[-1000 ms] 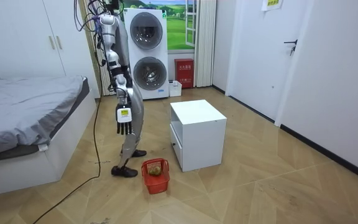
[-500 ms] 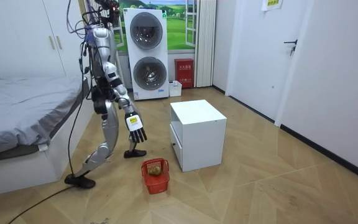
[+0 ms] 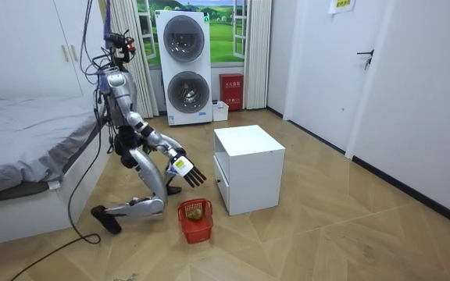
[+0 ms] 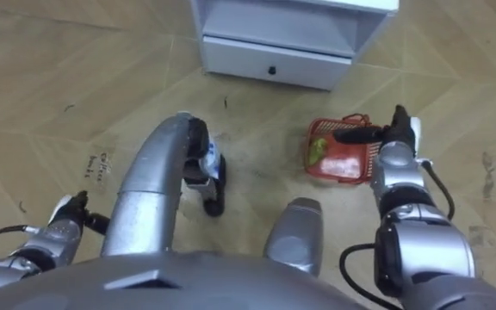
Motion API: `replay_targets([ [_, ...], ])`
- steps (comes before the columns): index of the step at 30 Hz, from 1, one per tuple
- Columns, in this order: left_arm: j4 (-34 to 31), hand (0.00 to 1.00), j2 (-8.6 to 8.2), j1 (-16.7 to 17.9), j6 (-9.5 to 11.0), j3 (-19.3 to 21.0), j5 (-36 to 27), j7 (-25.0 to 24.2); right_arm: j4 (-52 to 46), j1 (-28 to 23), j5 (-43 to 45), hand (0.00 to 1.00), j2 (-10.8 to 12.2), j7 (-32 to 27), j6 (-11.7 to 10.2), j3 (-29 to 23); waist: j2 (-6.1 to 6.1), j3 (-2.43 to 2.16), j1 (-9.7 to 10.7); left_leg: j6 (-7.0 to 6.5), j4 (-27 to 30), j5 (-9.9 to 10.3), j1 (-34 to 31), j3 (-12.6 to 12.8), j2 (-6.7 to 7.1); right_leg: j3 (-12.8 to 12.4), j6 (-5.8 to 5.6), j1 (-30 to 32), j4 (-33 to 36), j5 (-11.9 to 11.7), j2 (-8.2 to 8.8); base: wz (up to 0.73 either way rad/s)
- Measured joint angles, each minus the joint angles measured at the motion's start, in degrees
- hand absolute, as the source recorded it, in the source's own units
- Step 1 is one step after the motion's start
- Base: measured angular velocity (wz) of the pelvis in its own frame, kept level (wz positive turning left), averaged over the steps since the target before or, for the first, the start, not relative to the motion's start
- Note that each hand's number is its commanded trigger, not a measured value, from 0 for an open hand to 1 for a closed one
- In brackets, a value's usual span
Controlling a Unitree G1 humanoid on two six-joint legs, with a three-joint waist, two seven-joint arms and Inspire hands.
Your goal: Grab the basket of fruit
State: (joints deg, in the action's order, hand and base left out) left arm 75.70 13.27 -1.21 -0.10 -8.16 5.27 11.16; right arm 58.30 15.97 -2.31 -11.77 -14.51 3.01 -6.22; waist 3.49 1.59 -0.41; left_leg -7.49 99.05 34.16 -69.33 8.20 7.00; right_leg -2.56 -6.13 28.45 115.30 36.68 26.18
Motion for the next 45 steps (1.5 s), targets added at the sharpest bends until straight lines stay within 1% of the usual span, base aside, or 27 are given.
replay_targets([
  [1, 0.5, 0.00, 0.29, 0.7, 0.6, -0.1, -1.1, 1.3, -1.5, -0.7, 0.2, 0.00, 0.2, -0.9, -0.1, 0.0, 1.01, -0.13, 1.9, -0.80, 1.5, 0.4, -0.8, 1.2, 2.12, -1.0, -0.22, -1.0, 2.7, -0.2, 1.55, 0.38],
  [2, 0.8, 0.00, 0.97, 0.6, 1.4, -1.2, -1.3, 2.7, -2.1, -0.9, 0.2, 0.00, 0.5, -1.8, -0.1, -0.2, 2.78, 0.03, 3.7, -1.06, 1.8, 0.6, -1.1, 2.8, 2.42, -1.1, -0.81, -2.4, 4.3, -0.9, 1.98, 0.70],
  [3, 0.9, 0.00, 1.22, 0.6, 1.8, -1.8, -1.3, 3.3, -2.4, -1.0, 0.2, 0.00, 0.6, -2.0, -0.1, -0.2, 3.39, -0.03, 4.6, -1.09, 1.9, 0.6, -1.2, 3.7, 2.16, -1.1, -0.58, -2.9, 4.7, -1.0, 1.70, 0.71],
  [4, 0.8, 0.00, 1.07, 1.1, 2.5, -2.6, -1.3, 3.8, -3.1, -1.0, 0.4, 0.00, 0.5, -2.4, -0.7, -0.3, 3.54, 0.07, 5.5, -1.08, 2.5, 0.5, -1.3, 4.5, 1.15, -1.4, -0.15, -3.3, 5.5, -1.1, 1.45, 0.36],
  [5, 0.8, 0.00, 0.72, 1.9, 2.8, -2.8, -1.3, 3.7, -3.5, -1.0, 0.6, 0.00, 0.5, -2.6, -1.1, -0.4, 3.16, 0.04, 5.9, -1.08, 3.2, 0.5, -1.3, 4.5, 0.03, -1.4, 0.01, -3.4, 6.2, -1.3, 1.06, 0.17],
  [6, 0.8, 0.00, 0.65, 2.1, 2.9, -2.8, -1.3, 3.6, -3.5, -1.0, 0.7, 0.00, 0.6, -2.6, -1.1, -0.3, 3.16, 0.04, 6.0, -1.07, 3.5, 0.5, -1.2, 4.4, -0.33, -1.4, -0.02, -3.4, 6.6, -1.2, 1.02, -0.13],
  [7, 0.8, 0.00, 0.64, 3.4, 3.0, -3.1, -1.3, 3.4, -3.6, -1.0, 0.7, 0.00, 0.7, -2.7, -1.1, -0.1, 3.28, -0.04, 5.8, -0.94, 3.9, 0.4, -1.1, 4.2, -0.28, -1.8, 0.00, -3.3, 7.3, -1.0, 0.90, -0.19],
  [8, 0.8, 0.00, 0.67, 4.6, 2.9, -3.9, -1.3, 3.4, -3.9, -1.0, 1.4, 0.00, 0.8, -3.0, -1.1, -0.1, 3.43, -0.16, 6.1, -0.47, 4.2, 0.3, -1.1, 4.2, -0.36, -1.9, 0.06, -3.4, 7.8, -0.6, 0.87, -0.11],
  [9, 0.8, 0.00, 0.65, 5.0, 2.9, -4.6, -1.3, 3.4, -4.4, -1.0, 2.2, 0.00, 0.7, -3.3, -1.1, -0.1, 3.43, -0.17, 6.4, -0.36, 4.3, 0.3, -1.1, 4.2, -0.45, -2.0, 0.00, -3.4, 8.1, -0.5, 0.78, 0.00],
  [10, 0.8, 0.00, 0.54, 5.7, 2.9, -6.3, -1.3, 3.3, -5.7, -1.4, 3.1, 0.00, 0.5, -3.9, -1.2, 0.0, 3.39, 0.02, 6.7, -0.41, 4.5, 0.3, -1.3, 4.2, -0.79, -2.1, 0.32, -3.3, 8.7, -0.2, 0.61, 0.00],
  [12, 0.8, 0.00, 0.08, 6.7, 2.9, -7.9, -1.3, 3.1, -6.8, -1.9, 3.5, 0.00, 0.3, -4.5, -1.2, 0.0, 3.38, 0.03, 6.7, 0.51, 4.8, 0.5, -1.4, 4.2, -1.49, -3.0, 0.74, -3.0, 9.4, 0.9, 0.20, -0.11],
  [13, 0.8, 0.00, -0.20, 7.1, 2.9, -8.4, -1.3, 2.8, -7.6, -1.9, 3.5, 0.00, 0.3, -4.9, -1.4, 0.5, 3.38, 0.04, 6.8, 1.34, 4.8, 0.6, -1.5, 4.2, -1.72, -3.6, 0.72, -2.8, 9.9, 1.6, -0.26, -0.09],
  [14, 0.8, 0.00, -0.34, 7.3, 2.9, -9.1, -1.3, 2.7, -8.0, -1.9, 3.5, 0.00, 0.2, -5.3, -1.9, 1.0, 3.42, 0.05, 6.9, 2.18, 4.9, 0.5, -1.8, 4.2, -1.87, -4.2, 1.21, -2.4, 10.8, 2.1, -0.73, -0.04],
  [15, 0.8, 0.00, -0.40, 7.3, 2.9, -9.1, -1.3, 2.7, -8.1, -1.9, 3.5, 0.00, 0.1, -5.6, -2.3, 1.3, 3.42, 0.05, 7.0, 2.57, 5.1, 0.4, -2.1, 4.2, -1.89, -4.4, 1.40, -2.3, 11.4, 2.5, -0.84, 0.00],
  [16, 0.8, 0.00, -0.54, 7.1, 3.0, -9.1, -1.3, 2.7, -8.1, -1.9, 3.5, 0.00, -0.1, -5.8, -2.9, 2.2, 3.41, 0.04, 7.2, 3.41, 5.8, 0.4, -2.7, 4.1, -1.96, -4.8, 1.60, -2.4, 12.7, 3.3, -1.43, 0.00],
  [17, 0.7, 0.00, -0.70, 7.1, 3.1, -9.3, -1.3, 2.8, -8.1, -1.9, 3.4, 0.00, -0.1, -5.9, -3.2, 2.9, 3.41, 0.00, 7.3, 3.90, 7.1, 0.3, -3.5, 4.1, -2.13, -5.3, 2.15, -2.6, 14.5, 4.2, -2.06, 0.03],
  [18, 0.6, 0.00, -0.75, 7.1, 3.1, -9.8, -1.3, 2.8, -8.1, -1.9, 3.4, 0.00, -0.2, -5.9, -3.3, 3.2, 3.34, 0.02, 7.4, 4.01, 8.0, 0.3, -4.1, 4.1, -2.29, -5.4, 2.47, -2.8, 15.3, 4.7, -2.45, -0.14],
  [19, 0.3, 0.00, -2.66, 6.8, 3.0, -10.2, -1.3, 2.6, -7.9, -1.3, 3.4, 0.00, -1.6, -5.8, -3.3, 3.7, 1.34, 0.73, 6.9, 4.91, 8.8, -0.1, -5.5, 2.4, -2.94, -5.4, 2.65, -1.8, 16.3, 4.7, -4.28, -0.15],
  [20, -0.1, 0.00, -3.35, 6.8, 3.2, -10.4, -1.3, 1.8, -7.7, -1.3, 3.3, 0.00, -1.7, -5.8, -3.3, 3.9, 0.93, 0.68, 6.9, 6.07, 8.3, -0.8, -6.1, 2.5, -3.20, -5.7, 2.77, -0.9, 16.7, 4.8, -4.33, -0.14],
  [22, -0.3, 0.00, -3.30, 6.6, 3.5, -11.2, -1.3, 0.9, -7.3, -1.6, 2.7, 0.00, -1.8, -5.8, -3.3, 4.6, 0.96, 0.68, 7.1, 6.27, 7.3, -0.9, -6.3, 2.6, -3.34, -5.6, 2.76, -0.1, 17.1, 4.8, -4.42, 0.08],
  [24, -0.4, 0.00, -3.31, 6.5, 3.6, -11.3, -1.3, -0.1, -7.3, -1.6, 2.6, 0.00, -2.1, -5.6, -3.4, 5.0, 0.91, 0.61, 7.1, 6.86, 6.8, -1.2, -6.8, 2.5, -3.55, -5.6, 2.57, 1.1, 17.5, 5.0, -4.62, 0.10],
  [26, -0.4, 0.00, -3.24, 6.5, 3.6, -11.6, -1.3, -1.2, -7.0, -1.5, 2.6, 0.00, -2.4, -5.3, -3.4, 5.2, 0.66, 0.46, 6.6, 7.07, 6.7, -1.3, -7.3, 2.6, -4.31, -5.5, 2.47, 1.9, 18.0, 5.0, -4.92, 0.02],
  [33, -0.7, 0.00, -2.83, 6.7, 3.9, -13.0, -1.3, -3.0, -5.3, -1.5, 2.6, 0.00, -3.4, -4.4, -3.4, 7.4, 0.70, 0.52, 5.3, 7.20, 6.7, -1.4, -7.8, 2.6, -4.35, -5.5, 2.38, 2.7, 18.4, 5.1, -5.18, 0.00],
  [35, -1.5, 0.00, -2.58, 6.7, 3.9, -13.6, -1.3, -3.1, -4.6, -1.5, 2.6, 0.00, -3.5, -3.3, -3.4, 7.6, 0.50, 0.52, 4.7, 7.27, 6.7, -1.4, -8.1, 2.6, -4.40, -5.6, 2.38, 3.1, 18.5, 5.1, -5.21, 0.00],
  [39, -1.9, 0.00, -2.27, 6.7, 4.2, -14.0, -1.3, -3.3, -4.3, -1.4, 2.2, 0.00, -3.7, -2.6, -3.4, 8.5, -0.08, 0.49, 4.6, 7.34, 6.6, -1.4, -8.7, 2.6, -4.47, -5.7, 2.36, 3.9, 18.5, 5.1, -5.18, 0.00],
  [41, -2.7, 0.00, -2.26, 6.7, 4.2, -14.0, -1.3, -3.5, -3.6, -1.4, 1.1, 0.00, -4.7, -1.5, -3.4, 8.9, -0.56, 0.51, 4.2, 7.39, 6.5, -1.5, -9.1, 2.6, -4.49, -5.8, 2.33, 4.4, 18.6, 5.1, -5.17, 0.00],
  [45, -2.9, 0.00, -2.19, 6.4, 4.2, -14.1, -1.4, -4.1, -2.2, -1.4, 0.4, 0.00, -5.4, -0.8, -3.4, 9.5, -0.78, 0.51, 3.7, 7.52, 6.2, -1.5, -9.2, 2.8, -4.52, -5.9, 2.32, 4.8, 18.6, 5.1, -5.04, 0.00],
])
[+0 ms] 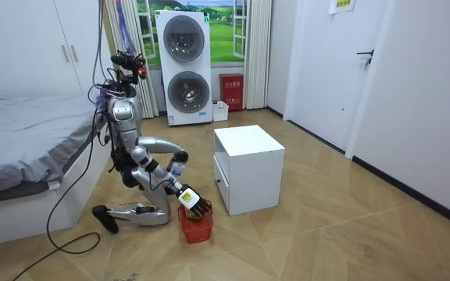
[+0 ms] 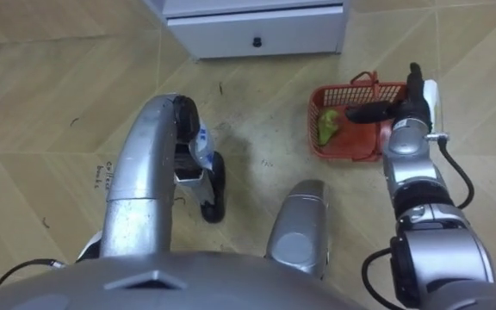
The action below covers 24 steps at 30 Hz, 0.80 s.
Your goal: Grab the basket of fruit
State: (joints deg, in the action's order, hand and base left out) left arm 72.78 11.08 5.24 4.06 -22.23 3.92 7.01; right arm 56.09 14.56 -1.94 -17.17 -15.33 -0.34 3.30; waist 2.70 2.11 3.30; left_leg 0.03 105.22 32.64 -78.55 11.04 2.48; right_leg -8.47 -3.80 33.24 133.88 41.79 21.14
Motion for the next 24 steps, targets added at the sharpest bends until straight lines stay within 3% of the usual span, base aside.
replay_targets([
  [6, -0.1, 0.00, 0.26, -0.4, -0.1, -0.8, -0.1, -0.6, 2.7, 0.1, -1.8, 0.00, -0.1, 1.7, 0.0, 0.2, -0.07, 0.03, -0.6, 0.69, -0.9, -0.4, 0.0, 0.5, -0.07, 0.0, -0.03, 0.6, 0.2, 0.0, 0.42, 0.01],
  [12, -0.2, 0.00, 0.56, -0.7, 0.0, -1.1, -0.1, -1.6, 4.2, 0.1, -4.4, 0.00, -0.2, 3.6, 0.0, 1.2, -0.26, -0.01, -0.8, 0.72, -1.0, -0.4, -0.6, 0.9, -1.44, -0.4, -0.10, 2.0, 0.6, 0.1, -0.21, -0.02],
  [13, -0.3, 0.00, 0.61, -0.8, 0.0, -1.1, -0.1, -1.6, 4.3, 0.1, -4.9, 0.28, -0.2, 3.9, 0.0, 1.2, -0.31, -0.02, -0.9, 0.81, -1.0, -0.4, -0.8, 1.0, -1.71, -0.4, -0.19, 2.3, 0.7, 0.1, -0.30, 0.00],
  [14, -0.3, 0.00, 0.61, -1.0, 0.0, -1.1, -0.1, -1.6, 4.4, 0.1, -6.1, 0.46, -0.3, 4.1, 0.0, 1.2, -0.26, 0.01, -1.1, 0.88, -1.0, -0.5, -0.9, 1.1, -1.75, -0.7, -0.22, 2.6, 0.8, 0.1, -0.27, 0.00],
  [15, -0.3, 0.00, 0.61, -1.0, 0.0, -1.1, -0.1, -1.7, 4.5, 0.1, -6.9, 0.96, -0.3, 4.2, 0.0, 1.2, -0.26, 0.01, -1.2, 0.90, -1.0, -0.5, -0.9, 1.2, -1.77, -0.8, -0.23, 2.8, 0.9, 0.1, -0.23, 0.00],
  [16, -0.3, 0.00, 0.61, -1.2, 0.0, -1.2, -0.5, -1.8, 4.9, 0.1, -8.0, 1.00, -0.5, 4.3, -0.1, 1.2, -0.25, 0.02, -1.3, 0.92, -1.0, -0.5, -1.0, 1.3, -1.77, -0.9, -0.23, 2.9, 0.9, 0.1, -0.14, 0.00],
  [24, -0.2, 0.00, 0.62, -1.2, -0.1, -1.0, -2.0, -2.4, 6.8, 0.5, -11.2, 1.00, -0.5, 6.3, -0.1, 0.9, -0.18, 0.06, -2.2, 1.05, -1.1, -0.6, -1.7, 1.3, -1.71, -0.8, -0.25, 3.5, 1.0, 0.2, -0.10, 0.00],
])
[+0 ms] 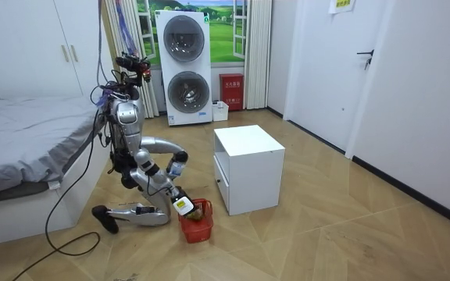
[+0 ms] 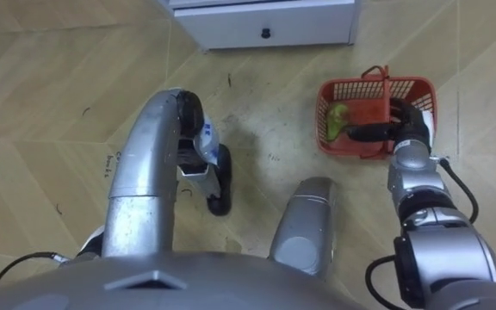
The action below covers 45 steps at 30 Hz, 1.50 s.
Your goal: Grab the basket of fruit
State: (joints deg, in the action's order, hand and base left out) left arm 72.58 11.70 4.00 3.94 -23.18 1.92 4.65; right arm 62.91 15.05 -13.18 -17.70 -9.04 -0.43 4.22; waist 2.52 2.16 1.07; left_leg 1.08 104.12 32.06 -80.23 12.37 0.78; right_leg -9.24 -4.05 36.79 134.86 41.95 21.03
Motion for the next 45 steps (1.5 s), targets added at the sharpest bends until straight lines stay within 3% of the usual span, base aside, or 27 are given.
replay_targets([
  [9, 0.0, 0.00, 0.00, 0.0, -0.4, 0.1, 0.0, -1.2, 0.0, 0.6, 0.0, 1.00, 0.0, 0.5, 0.0, 0.1, -0.07, -0.04, 0.0, 0.04, 0.0, 0.0, -0.3, 0.0, 0.00, 0.0, -0.02, 0.3, 0.0, 0.0, -0.11, 0.00],
  [31, -0.2, 0.00, 0.01, 0.0, -0.4, 0.3, 0.0, -2.4, 0.1, 0.7, 0.0, 1.00, 0.0, 0.5, 0.1, 0.0, 0.94, 0.50, 0.2, 0.20, 0.1, -0.1, 0.2, -0.3, 0.26, 0.0, -0.03, -0.5, 0.0, 0.0, -0.14, 0.00],
  [37, -0.7, 0.00, 0.01, -2.3, -0.9, 0.5, 0.1, -3.1, 0.7, 0.7, 0.4, 1.00, -0.2, 0.5, 0.1, 0.9, 1.83, 0.76, 0.3, 0.03, 0.5, -0.1, 1.2, -1.1, 0.94, 0.6, -0.05, -2.8, -0.5, 0.0, -0.28, 0.01],
  [42, -1.1, 0.00, 0.10, -4.1, -0.9, 0.5, 0.1, -3.1, 1.0, 0.7, 0.3, 1.00, -0.8, 0.5, 0.1, 1.3, 2.17, 0.85, 1.0, -1.13, 1.8, 0.6, 2.3, -1.8, 1.70, 1.5, -0.07, -5.6, -1.3, 0.0, -0.66, 0.00],
  [45, -1.2, 0.00, 0.21, -6.1, -0.9, 1.1, 0.1, -3.2, 0.9, 0.8, 0.4, 1.00, -0.8, 0.5, 0.5, 1.3, 3.22, 0.83, 1.3, -1.86, 2.4, 1.2, 3.1, -2.0, 2.58, 2.2, -0.17, -7.7, -2.2, -0.1, -0.19, 0.06],
])
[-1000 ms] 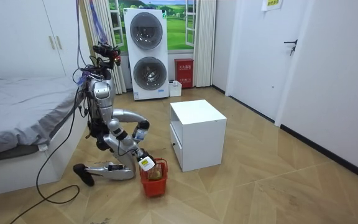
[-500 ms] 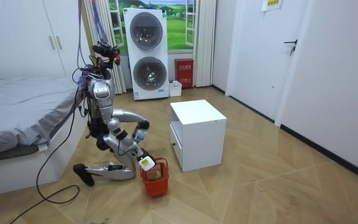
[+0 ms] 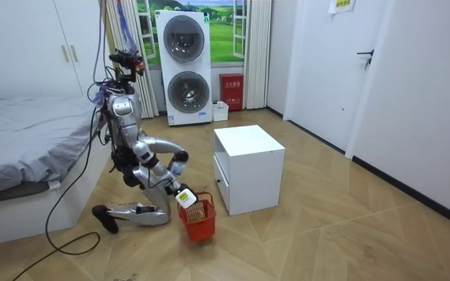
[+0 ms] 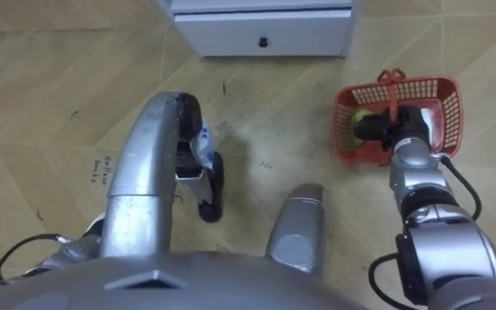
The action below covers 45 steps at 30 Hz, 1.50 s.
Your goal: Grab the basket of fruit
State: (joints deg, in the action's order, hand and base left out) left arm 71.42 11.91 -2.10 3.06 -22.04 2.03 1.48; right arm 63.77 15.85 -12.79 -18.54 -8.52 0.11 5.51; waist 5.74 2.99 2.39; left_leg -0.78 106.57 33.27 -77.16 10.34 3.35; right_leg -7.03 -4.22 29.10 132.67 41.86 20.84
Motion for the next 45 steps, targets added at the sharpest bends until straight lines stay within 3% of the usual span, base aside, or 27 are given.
replay_targets([
  [4, -0.5, 0.00, 0.66, -2.3, -0.1, 4.1, 0.0, 0.0, -2.0, 0.0, -0.7, 1.00, -0.1, 0.0, 0.8, -0.1, 0.45, -0.01, 0.4, -1.22, 1.3, 1.1, 1.0, -1.3, 1.39, 2.5, -0.09, -3.9, -2.4, -0.1, -0.42, 0.12],
  [9, -1.3, 0.00, 1.27, -3.6, -0.2, 4.4, 0.0, 0.2, -3.8, 2.7, -2.5, 1.00, -0.2, -0.2, 1.4, -0.1, 0.18, -0.33, -0.2, -2.87, -0.9, 1.9, 3.8, -2.0, 1.29, 1.8, -0.27, -6.1, -10.0, 0.1, -4.39, -0.02],
  [12, -3.0, 0.00, 1.11, -3.1, -0.9, 5.8, 0.4, 0.4, -4.7, 3.5, -2.7, 1.00, -0.3, -0.5, 1.6, -0.1, -0.96, -0.74, -1.5, -3.76, -9.5, 1.3, 8.8, -2.2, 0.42, 1.7, -0.30, -6.8, -22.7, 0.1, -5.59, -0.33],
  [15, -4.5, 0.00, 1.32, -1.9, -2.5, 7.9, 1.3, 1.1, -8.4, 3.2, -2.3, 1.00, -0.2, -0.7, 2.6, 0.1, -1.79, -1.09, -1.9, -4.00, -22.4, -1.9, 15.5, -2.3, 0.06, 2.9, -1.19, -10.0, -41.6, -0.3, -5.94, -0.43],
  [16, -5.1, 0.00, 1.45, -1.3, -3.0, 9.1, 1.4, 1.5, -9.1, 3.2, -2.1, 1.00, -0.2, -1.0, 2.6, 0.0, -1.83, -1.15, -1.4, -3.98, -28.0, -3.5, 18.7, -2.3, 0.16, 3.5, -2.21, -12.7, -50.3, -1.0, -6.01, -0.30],
  [17, -5.7, 0.00, 1.57, -0.8, -3.2, 10.8, 1.5, 1.7, -10.0, 3.0, -1.6, 1.00, -0.2, -1.6, 2.6, -0.1, -1.79, -1.15, -1.1, -4.06, -33.5, -5.1, 21.8, -2.3, 0.10, 4.4, -2.47, -15.6, -59.2, -2.3, -6.03, -0.30],
  [18, -6.1, 0.00, 1.55, -0.5, -3.3, 11.7, 1.5, 1.9, -10.4, 2.8, -1.1, 1.00, -0.2, -2.0, 2.5, -0.2, -1.75, -1.17, -1.0, -4.06, -36.0, -5.9, 23.4, -2.3, 0.08, 5.0, -2.53, -17.1, -63.3, -3.4, -5.97, -0.29],
  [20, -7.6, 0.00, 1.61, 1.0, -3.4, 14.7, 1.4, 2.0, -12.3, 0.7, 0.0, 1.00, -0.1, -3.4, 2.3, -1.0, -1.58, -1.21, -1.4, -4.80, -43.5, -8.5, 30.1, -2.2, -0.88, 6.5, -2.28, -24.2, -79.1, -9.7, -6.61, -0.44],
  [21, -8.0, 0.00, 1.79, 1.6, -3.4, 15.3, 1.3, 2.0, -13.2, 0.0, 0.1, 1.00, 0.2, -3.4, 2.3, -1.0, -1.62, -1.22, -1.4, -5.44, -44.3, -9.2, 31.5, -2.1, -1.44, 6.5, -2.07, -25.9, -82.1, -11.9, -7.07, -0.66],
  [22, -8.9, 0.00, 2.64, 3.1, -3.5, 15.8, 0.9, 2.1, -15.1, -1.4, 0.1, 1.00, 1.0, -3.5, 2.4, -1.1, -1.49, -1.09, -1.8, -7.74, -43.0, -11.7, 33.3, -1.1, -3.35, 6.2, -1.69, -29.0, -86.9, -16.8, -7.92, -0.59],
  [23, -10.6, 0.00, 3.37, 4.9, -3.9, 15.9, 1.1, 2.2, -16.9, -3.4, 0.1, 1.00, 1.4, -3.5, 2.2, -1.3, -1.48, -1.00, -1.7, -7.18, -45.4, -12.4, 33.9, 0.3, -2.23, 6.3, -1.64, -31.2, -87.9, -21.7, -7.75, -0.32],
  [24, -11.8, 0.00, 3.44, 4.8, -4.2, 15.5, 1.1, 2.2, -17.4, -4.4, -0.3, 1.00, 0.7, -3.6, 1.9, -1.5, -0.96, -1.73, -1.0, -7.42, -50.2, -11.6, 35.0, 1.2, -0.52, 6.8, -1.68, -30.9, -87.4, -23.9, -7.61, 0.54],
  [25, -13.8, 0.00, 3.63, 5.2, -4.7, 15.0, 1.0, 2.2, -17.5, -6.2, -0.1, 1.00, -0.1, -4.5, 1.6, -2.7, 0.09, -2.80, 0.7, -7.64, -54.6, -9.9, 38.0, 3.2, 0.28, 8.9, -1.80, -30.1, -84.8, -28.6, -6.15, 0.87],
  [26, -14.6, 0.00, 3.28, 3.9, -5.1, 15.0, 1.3, 2.3, -17.5, -7.3, 0.0, 1.00, 0.0, -5.2, 1.7, -4.2, 0.36, -2.77, 0.3, -8.21, -57.0, -9.8, 40.0, 4.0, 0.52, 8.6, -1.59, -27.6, -80.5, -33.4, -5.72, 0.61],
  [27, -14.6, 0.00, 3.13, 3.5, -5.2, 15.0, 1.3, 2.4, -17.5, -7.5, 0.3, 1.00, 0.3, -5.1, 1.6, -4.4, 0.26, -2.74, -0.6, -8.21, -58.3, -9.8, 41.1, 3.9, 0.34, 8.1, -1.51, -25.7, -77.5, -32.9, -5.81, -0.23],
  [29, -13.9, 0.00, 2.47, 3.3, -6.2, 15.0, 1.3, 3.0, -17.6, -10.2, 2.6, 1.00, 0.8, -4.6, 1.5, -4.3, -1.34, -2.58, -2.6, -7.16, -65.2, -10.7, 49.6, 1.5, 0.16, 7.7, -0.53, -19.7, -67.8, -29.5, -7.33, -0.59],
  [31, -12.9, 0.00, 2.41, 3.5, -6.5, 15.1, 1.0, 3.4, -17.6, -12.1, 3.4, 1.00, 0.9, -4.6, 1.5, -4.2, -3.09, -2.32, -3.0, -5.84, -71.3, -12.0, 56.2, -1.0, 0.08, 8.9, -0.48, -16.7, -67.6, -26.9, -8.10, -0.26],
  [33, -12.1, 0.00, 2.59, 3.4, -6.5, 15.2, 1.0, 4.1, -17.7, -12.8, 3.4, 1.00, 0.8, -4.9, 1.5, -4.2, -3.47, -2.17, -2.1, -5.24, -76.0, -13.8, 60.7, -1.8, 0.03, 9.1, -0.49, -13.0, -73.4, -24.1, -8.01, -0.06],
  [34, -12.2, 0.00, 2.50, 3.4, -6.4, 15.2, 1.2, 4.6, -18.1, -12.9, 3.4, 1.00, 0.8, -5.5, 1.5, -4.1, -3.31, -2.18, -1.4, -4.66, -77.3, -14.4, 62.4, -3.0, 0.04, 9.4, -0.29, -10.5, -79.8, -22.4, -7.97, 0.11],
  [36, -12.4, 0.00, 2.10, 3.4, -6.0, 16.3, 1.4, 5.3, -19.8, -13.8, 3.5, 1.00, 0.8, -6.0, 1.1, -3.5, -2.35, -2.13, -0.9, -4.20, -75.5, -14.3, 62.7, -3.6, -0.32, 10.2, -0.16, -8.1, -91.4, -20.6, -8.33, 0.04],
  [37, -12.5, 0.00, 1.27, 4.0, -5.3, 17.5, 1.6, 5.6, -19.8, -13.9, 3.9, 1.00, 0.7, -6.4, 1.1, -1.9, -1.66, -1.85, -1.5, -2.92, -72.7, -13.9, 62.5, -2.7, -2.10, 11.0, 0.42, -10.3, -94.4, -21.0, -9.05, -0.28],
  [38, -12.5, 0.00, 1.12, 4.7, -5.0, 17.8, 2.3, 5.7, -20.1, -13.9, 4.1, 1.00, 0.9, -6.4, 1.1, -1.0, -1.71, -1.80, -2.0, -1.81, -71.7, -13.9, 61.8, -1.9, -2.89, 11.3, 0.95, -11.6, -95.9, -21.3, -10.22, -0.42],
  [39, -12.2, 0.00, 1.02, 5.4, -4.3, 18.1, 2.7, 5.7, -21.1, -13.9, 4.3, 1.00, 1.4, -6.5, 1.1, 0.6, -1.61, -1.88, -2.0, -0.53, -72.5, -14.0, 61.3, -1.8, -3.62, 9.9, 1.39, -14.1, -99.5, -21.7, -11.92, -0.06],
  [40, -12.1, 0.00, 0.82, 5.1, -4.1, 18.1, 2.7, 5.7, -21.5, -13.9, 4.9, 1.00, 1.5, -6.4, 1.1, 1.1, -1.25, -1.98, -1.2, -0.85, -76.2, -14.6, 58.8, -1.6, -2.90, 9.0, 1.49, -16.0, -102.3, -21.8, -12.51, 0.21],
  [42, -12.1, 0.00, 0.10, 5.2, -3.5, 18.2, 2.6, 6.0, -21.6, -13.9, 7.0, 1.00, 1.4, -6.4, 1.2, 0.5, -0.67, -1.84, -1.6, -3.70, -82.0, -23.4, 55.4, -1.2, -1.53, 8.8, 1.36, -17.8, -104.6, -21.7, -12.72, 0.14],
  [43, -12.0, 0.00, 0.02, 6.4, -3.4, 19.3, 2.6, 7.1, -22.0, -14.5, 9.1, 1.00, 1.8, -6.4, 1.3, 0.5, -0.04, -2.25, -2.1, -3.68, -83.2, -24.4, 58.0, 0.2, -1.60, 8.9, 0.46, -20.0, -107.3, -22.6, -12.40, -0.21],
  [45, -11.9, 0.00, 0.11, 7.7, -3.7, 19.0, 2.7, 8.2, -22.2, -14.8, 11.9, 1.00, 1.7, -6.4, 1.4, 0.5, -0.07, -2.19, -3.3, -3.93, -87.0, -24.6, 62.1, 0.7, -1.46, 9.7, -0.24, -23.8, -113.2, -24.9, -12.75, -0.31],
])
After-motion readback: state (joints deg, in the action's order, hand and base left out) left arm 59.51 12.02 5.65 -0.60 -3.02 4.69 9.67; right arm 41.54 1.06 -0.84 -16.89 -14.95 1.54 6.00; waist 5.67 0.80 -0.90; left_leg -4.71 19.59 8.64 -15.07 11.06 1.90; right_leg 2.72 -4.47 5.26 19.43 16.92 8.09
